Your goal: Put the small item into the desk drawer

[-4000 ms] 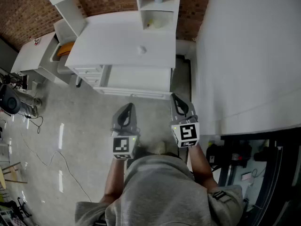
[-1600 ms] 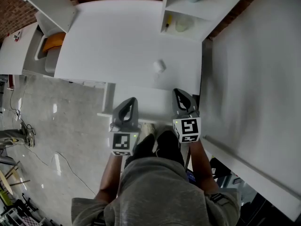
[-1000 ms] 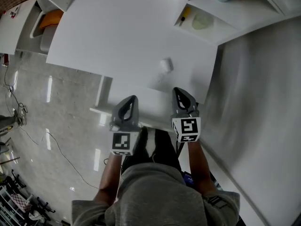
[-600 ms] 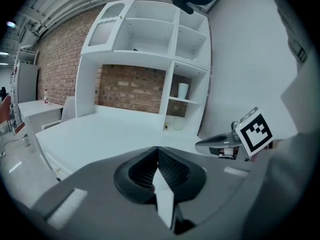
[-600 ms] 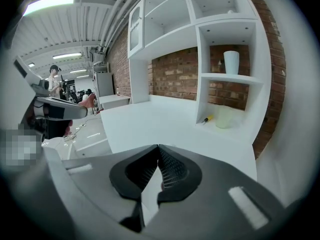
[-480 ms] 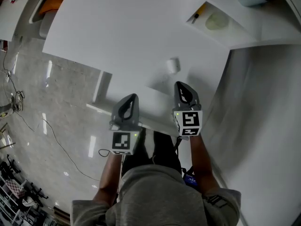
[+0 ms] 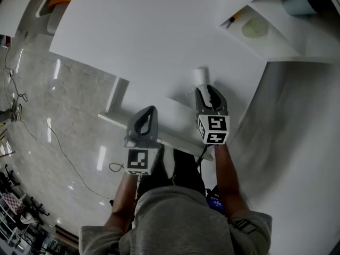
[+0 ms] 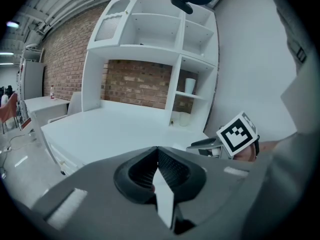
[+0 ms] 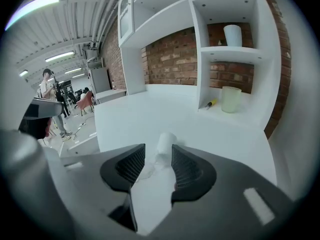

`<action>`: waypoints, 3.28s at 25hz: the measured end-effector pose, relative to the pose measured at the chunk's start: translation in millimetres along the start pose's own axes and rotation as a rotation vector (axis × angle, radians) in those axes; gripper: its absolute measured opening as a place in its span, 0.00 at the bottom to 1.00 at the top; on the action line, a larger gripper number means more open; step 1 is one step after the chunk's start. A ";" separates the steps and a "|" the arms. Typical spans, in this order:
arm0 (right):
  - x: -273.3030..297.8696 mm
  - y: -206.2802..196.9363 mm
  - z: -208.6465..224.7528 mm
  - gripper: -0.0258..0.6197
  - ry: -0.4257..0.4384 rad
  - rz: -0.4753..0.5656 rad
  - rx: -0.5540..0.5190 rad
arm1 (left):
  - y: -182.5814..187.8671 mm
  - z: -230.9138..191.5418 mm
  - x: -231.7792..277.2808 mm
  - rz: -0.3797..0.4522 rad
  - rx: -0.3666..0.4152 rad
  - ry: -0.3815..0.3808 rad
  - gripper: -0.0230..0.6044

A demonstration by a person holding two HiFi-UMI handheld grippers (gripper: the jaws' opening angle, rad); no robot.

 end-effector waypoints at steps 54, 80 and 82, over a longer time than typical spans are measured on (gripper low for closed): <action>-50.6 60.7 -42.0 0.27 0.018 0.073 -0.102 | 40.0 -7.7 -88.3 0.138 0.030 0.110 0.06; -82.1 71.0 -153.4 0.27 0.241 0.117 -0.246 | 34.4 -28.5 -164.7 0.200 0.000 0.259 0.06; -78.6 69.4 -161.2 0.27 0.263 0.109 -0.251 | 31.2 -32.1 -167.7 0.196 -0.011 0.271 0.06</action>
Point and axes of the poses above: the fingertips, and each gripper's own axes: x forward along the fingers, z to its right, y out of its top, the point moved 8 cm from there along -x, backward along the fingers, and after that the axes turned 1 degree about -z, right-handed, at the moved point
